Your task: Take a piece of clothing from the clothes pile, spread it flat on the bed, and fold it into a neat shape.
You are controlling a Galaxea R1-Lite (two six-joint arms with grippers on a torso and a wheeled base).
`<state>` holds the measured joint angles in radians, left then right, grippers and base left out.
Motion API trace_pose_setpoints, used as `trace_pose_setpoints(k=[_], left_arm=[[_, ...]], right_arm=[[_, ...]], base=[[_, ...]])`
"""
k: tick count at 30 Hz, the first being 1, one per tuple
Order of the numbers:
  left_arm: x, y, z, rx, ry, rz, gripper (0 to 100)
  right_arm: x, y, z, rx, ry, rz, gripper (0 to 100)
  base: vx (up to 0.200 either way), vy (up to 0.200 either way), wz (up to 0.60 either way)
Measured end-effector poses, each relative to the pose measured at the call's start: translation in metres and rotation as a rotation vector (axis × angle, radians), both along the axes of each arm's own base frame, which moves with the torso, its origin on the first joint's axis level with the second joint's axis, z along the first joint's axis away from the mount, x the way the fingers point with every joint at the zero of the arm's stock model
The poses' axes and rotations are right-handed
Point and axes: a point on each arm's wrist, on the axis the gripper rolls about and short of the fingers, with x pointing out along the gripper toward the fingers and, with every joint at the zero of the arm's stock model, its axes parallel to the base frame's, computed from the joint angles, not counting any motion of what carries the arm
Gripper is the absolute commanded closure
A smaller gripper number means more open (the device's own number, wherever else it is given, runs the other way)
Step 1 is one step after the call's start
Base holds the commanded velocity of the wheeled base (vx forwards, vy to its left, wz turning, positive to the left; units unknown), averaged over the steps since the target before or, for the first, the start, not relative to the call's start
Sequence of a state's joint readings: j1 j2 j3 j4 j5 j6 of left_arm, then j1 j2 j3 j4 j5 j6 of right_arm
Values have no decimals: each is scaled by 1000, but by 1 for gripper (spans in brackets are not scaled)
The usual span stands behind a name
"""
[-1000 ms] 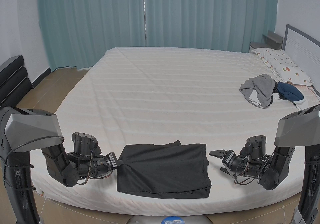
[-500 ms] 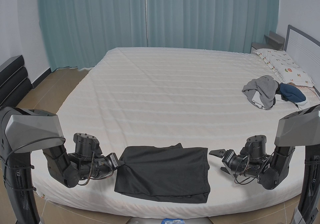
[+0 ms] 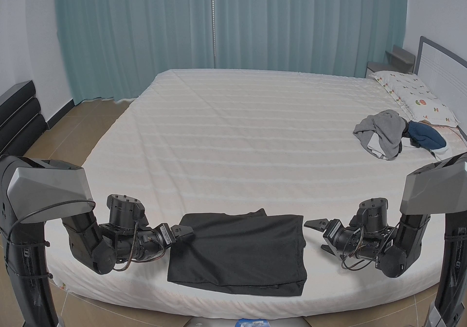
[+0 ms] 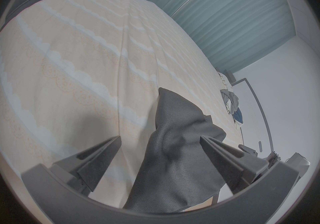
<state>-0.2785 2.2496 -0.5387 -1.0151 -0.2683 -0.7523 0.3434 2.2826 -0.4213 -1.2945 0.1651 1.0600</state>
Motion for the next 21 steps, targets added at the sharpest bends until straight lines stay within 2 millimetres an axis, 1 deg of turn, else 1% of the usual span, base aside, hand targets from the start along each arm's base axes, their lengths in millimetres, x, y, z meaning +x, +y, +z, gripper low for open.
trace_pose_setpoints(k=[7, 11, 15, 17, 21], left_arm=[[1, 2, 1, -7, -4, 13, 0], [1, 2, 7, -3, -18, 35, 0], [1, 3, 16, 11, -48, 70, 0], [-3, 4, 19, 9, -45, 82, 0], [-12, 7, 20, -15, -12, 124, 0]], right_arm=[[-1, 1, 2, 1, -4, 5, 0], [-5, 9, 4, -2, -3, 30, 0], [-14, 20, 5, -17, 0, 79, 0], [-22, 24, 5, -42, 1, 117, 0], [-37, 25, 3, -102, 3, 178, 0]], base=[[0, 0, 0], [0, 0, 0], [0, 0, 0], [0, 0, 0], [0, 0, 0]])
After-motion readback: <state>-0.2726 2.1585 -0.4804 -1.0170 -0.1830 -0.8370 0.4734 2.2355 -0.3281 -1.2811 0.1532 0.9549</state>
